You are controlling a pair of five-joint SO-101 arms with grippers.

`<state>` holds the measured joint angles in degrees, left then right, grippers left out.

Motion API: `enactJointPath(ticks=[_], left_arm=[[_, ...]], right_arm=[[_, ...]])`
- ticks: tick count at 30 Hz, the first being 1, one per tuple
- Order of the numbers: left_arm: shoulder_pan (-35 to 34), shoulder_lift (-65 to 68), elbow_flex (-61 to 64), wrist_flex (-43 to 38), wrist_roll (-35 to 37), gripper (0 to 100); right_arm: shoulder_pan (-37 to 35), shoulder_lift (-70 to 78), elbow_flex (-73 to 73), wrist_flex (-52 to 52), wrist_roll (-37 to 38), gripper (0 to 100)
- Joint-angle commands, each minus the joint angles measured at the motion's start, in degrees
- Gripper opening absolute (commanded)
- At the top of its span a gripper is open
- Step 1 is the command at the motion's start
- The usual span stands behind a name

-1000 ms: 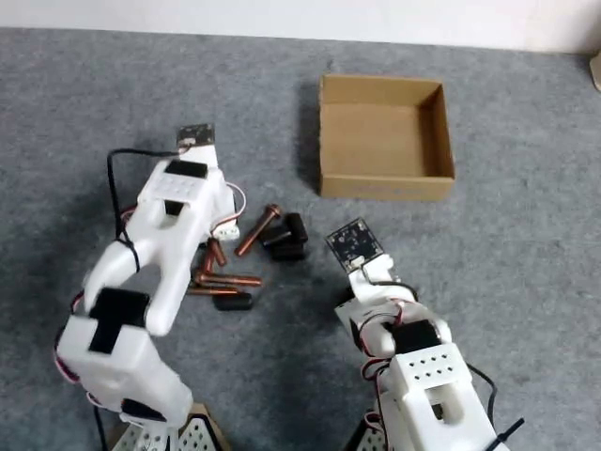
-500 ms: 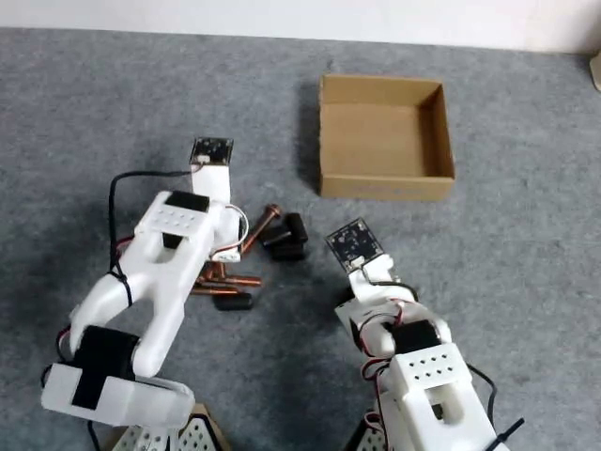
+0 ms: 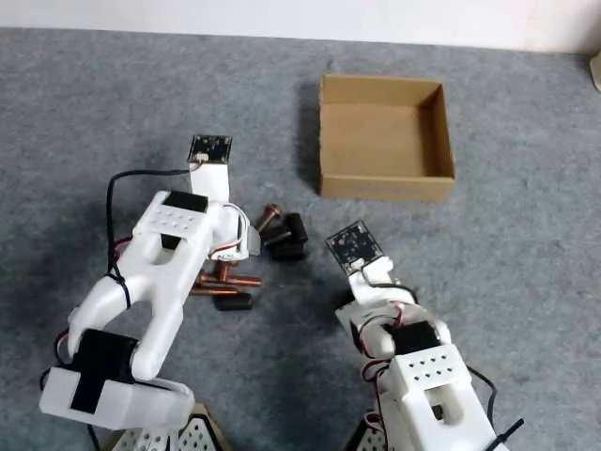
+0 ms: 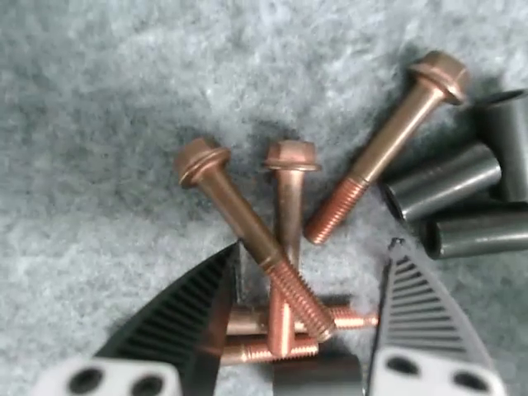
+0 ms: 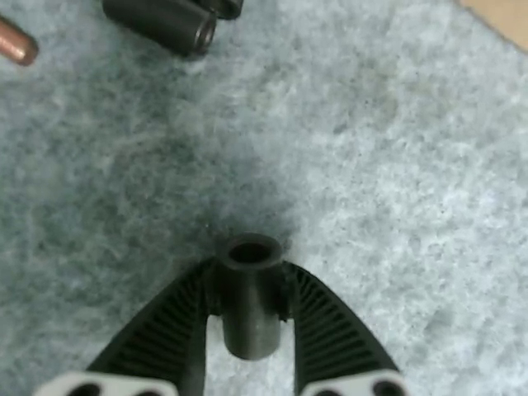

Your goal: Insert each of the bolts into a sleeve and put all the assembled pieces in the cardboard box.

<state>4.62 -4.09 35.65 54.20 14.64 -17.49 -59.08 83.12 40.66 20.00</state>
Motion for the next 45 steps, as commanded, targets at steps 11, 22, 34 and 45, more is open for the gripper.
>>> enactJointPath(ticks=[11, 22, 34, 45], left_arm=[[-4.4, -2.4, -6.2, -1.8, 15.1, 26], [-4.4, -2.9, -8.7, -1.5, 28.8, 26], [-5.1, -2.2, -18.5, 15.4, 39.3, 26], [-4.8, -2.2, -16.7, 20.3, 39.1, 26]], right_arm=[[0.4, -0.7, -0.1, -1.1, 0.7, 0.5], [0.4, -0.7, 0.0, -2.6, 0.7, 0.5], [0.4, -0.7, 0.1, -2.6, 0.7, 0.5], [0.4, -0.7, 0.1, -2.7, 0.7, 0.5]])
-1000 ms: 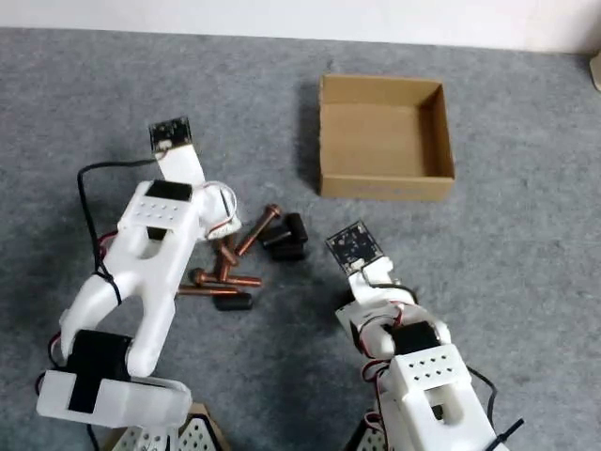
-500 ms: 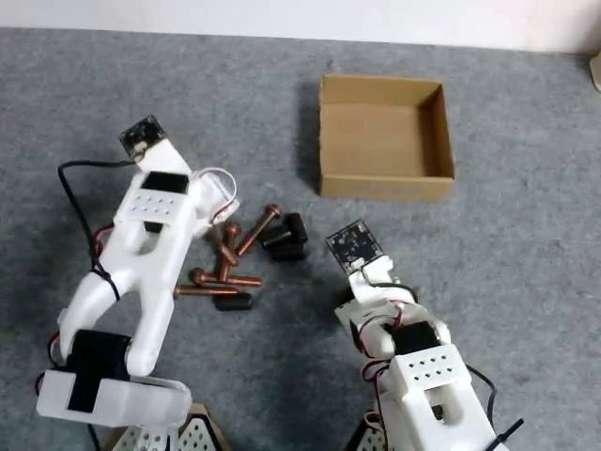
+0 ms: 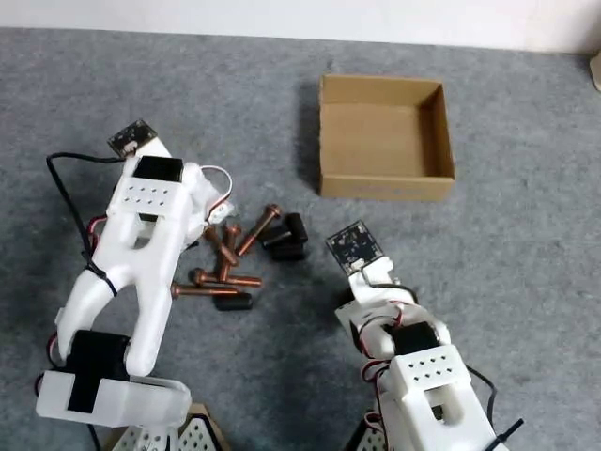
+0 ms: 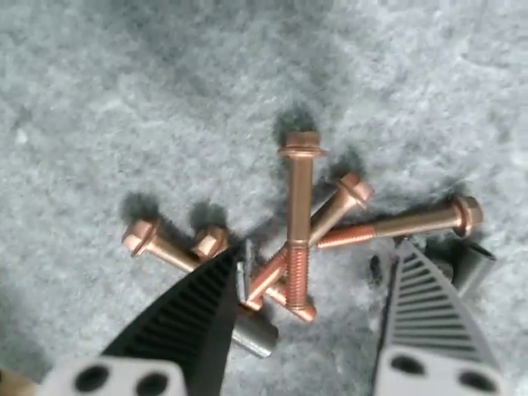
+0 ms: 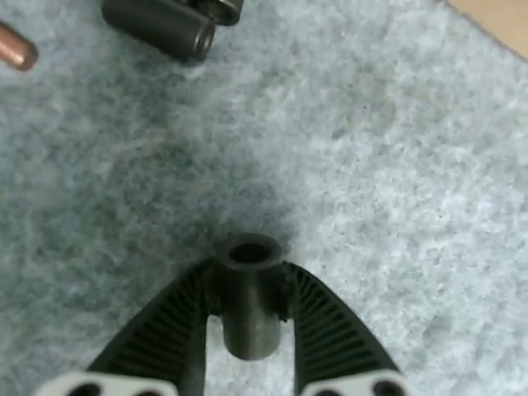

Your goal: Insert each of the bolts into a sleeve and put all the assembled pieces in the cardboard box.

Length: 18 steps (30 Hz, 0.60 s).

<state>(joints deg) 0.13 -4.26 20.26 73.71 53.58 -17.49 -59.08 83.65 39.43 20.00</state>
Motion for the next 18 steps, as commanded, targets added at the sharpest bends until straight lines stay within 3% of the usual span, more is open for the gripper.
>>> enactJointPath(ticks=[1, 18], left_arm=[[-0.3, -1.8, -1.4, 0.7, 0.2, 26], [0.0, 22.5, -19.0, 8.1, 3.0, 24]], right_arm=[[0.4, -0.7, -0.4, -1.5, 0.7, 0.5], [0.4, -0.6, -0.4, -1.5, 0.7, 0.5]])
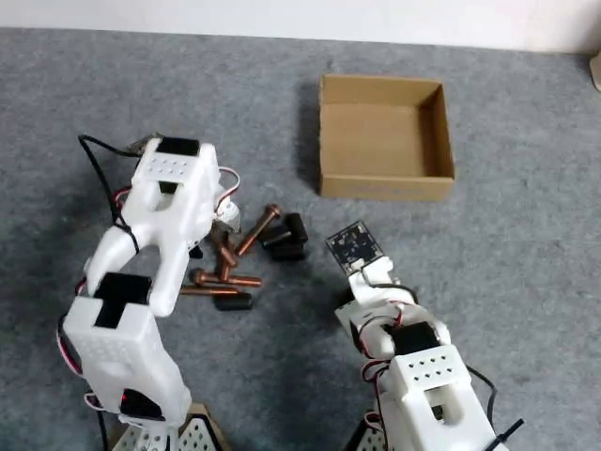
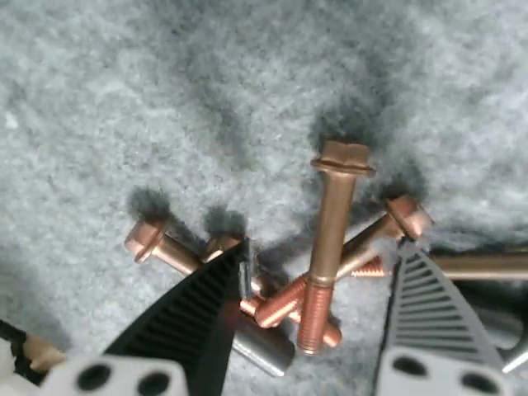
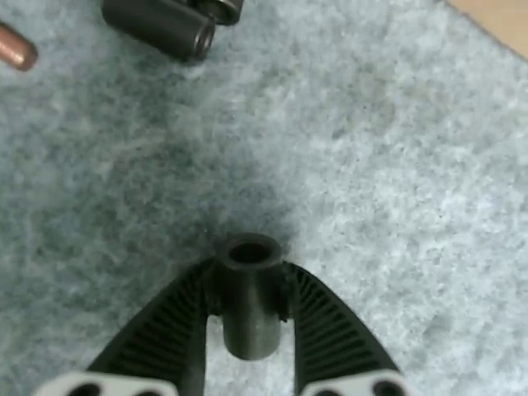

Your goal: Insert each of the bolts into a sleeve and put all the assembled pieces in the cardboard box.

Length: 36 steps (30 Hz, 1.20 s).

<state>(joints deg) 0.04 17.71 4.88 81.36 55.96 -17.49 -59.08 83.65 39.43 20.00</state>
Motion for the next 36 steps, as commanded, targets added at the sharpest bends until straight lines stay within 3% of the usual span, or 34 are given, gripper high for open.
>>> enactJointPath(ticks=[1, 5, 36], left_arm=[[0.0, 1.2, -4.3, 0.4, 0.6, 22], [-0.2, 3.9, -6.2, 0.4, 0.6, 14], [-3.1, 10.0, -5.1, 0.3, -4.4, 17]], right_arm=[[0.4, -0.6, -0.4, -1.5, 0.7, 0.5], [0.4, -0.6, -0.4, -1.5, 0.7, 0.5], [0.4, -0.6, -0.4, -1.5, 0.7, 0.5]])
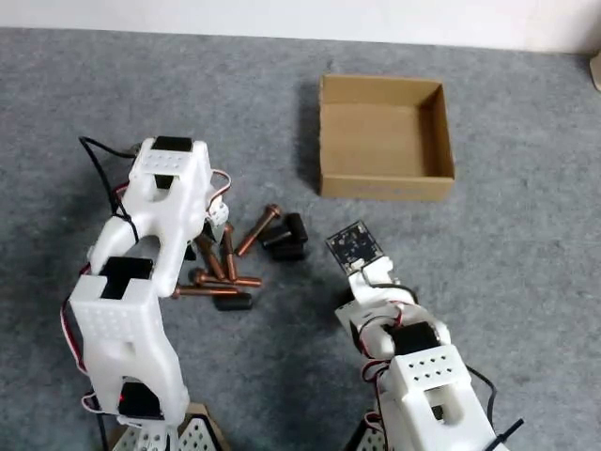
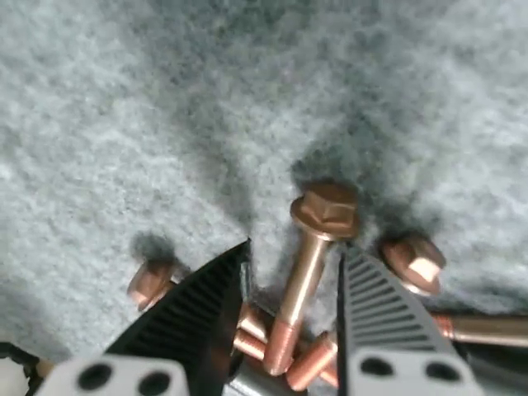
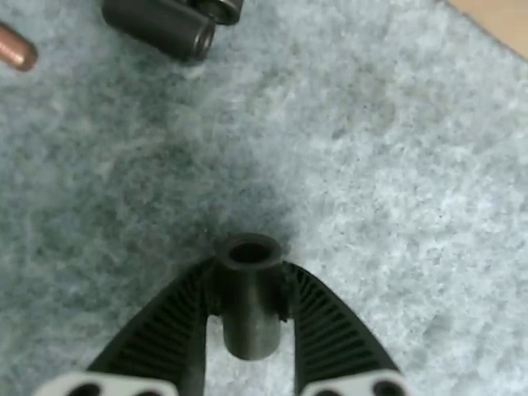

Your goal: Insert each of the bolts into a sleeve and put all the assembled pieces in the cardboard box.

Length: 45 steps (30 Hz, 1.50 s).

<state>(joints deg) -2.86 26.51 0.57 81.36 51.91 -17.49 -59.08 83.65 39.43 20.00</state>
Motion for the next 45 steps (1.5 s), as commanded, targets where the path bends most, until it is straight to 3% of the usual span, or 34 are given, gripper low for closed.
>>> enactJointPath(ticks=[1, 3, 7, 14, 21, 31, 45], left_arm=[[-0.1, 2.4, -0.8, -0.4, -0.4, 17], [0.7, 4.0, -0.8, -1.3, -0.3, 15], [2.5, 3.3, -1.8, 0.1, -0.4, 0], [2.9, 2.0, -3.9, 0.8, -0.4, 0], [4.6, -9.0, -7.1, 2.8, -0.6, 0], [12.0, -24.3, -6.2, 2.4, -18.1, 0], [13.4, -44.7, -3.4, 2.8, -32.5, 0]], right_arm=[[0.4, -0.6, -0.4, -1.5, 0.7, 0.5], [0.4, -0.6, -0.4, -1.5, 0.7, 0.5], [0.4, -0.6, -0.4, -1.5, 0.7, 0.5], [0.4, -0.6, -0.4, -1.5, 0.7, 0.5], [0.4, -0.6, -0.4, -1.5, 0.7, 0.5], [0.4, -0.7, -0.4, -1.5, 0.6, 0.5], [0.3, -1.1, -1.0, -1.4, 0.1, 0.5]])
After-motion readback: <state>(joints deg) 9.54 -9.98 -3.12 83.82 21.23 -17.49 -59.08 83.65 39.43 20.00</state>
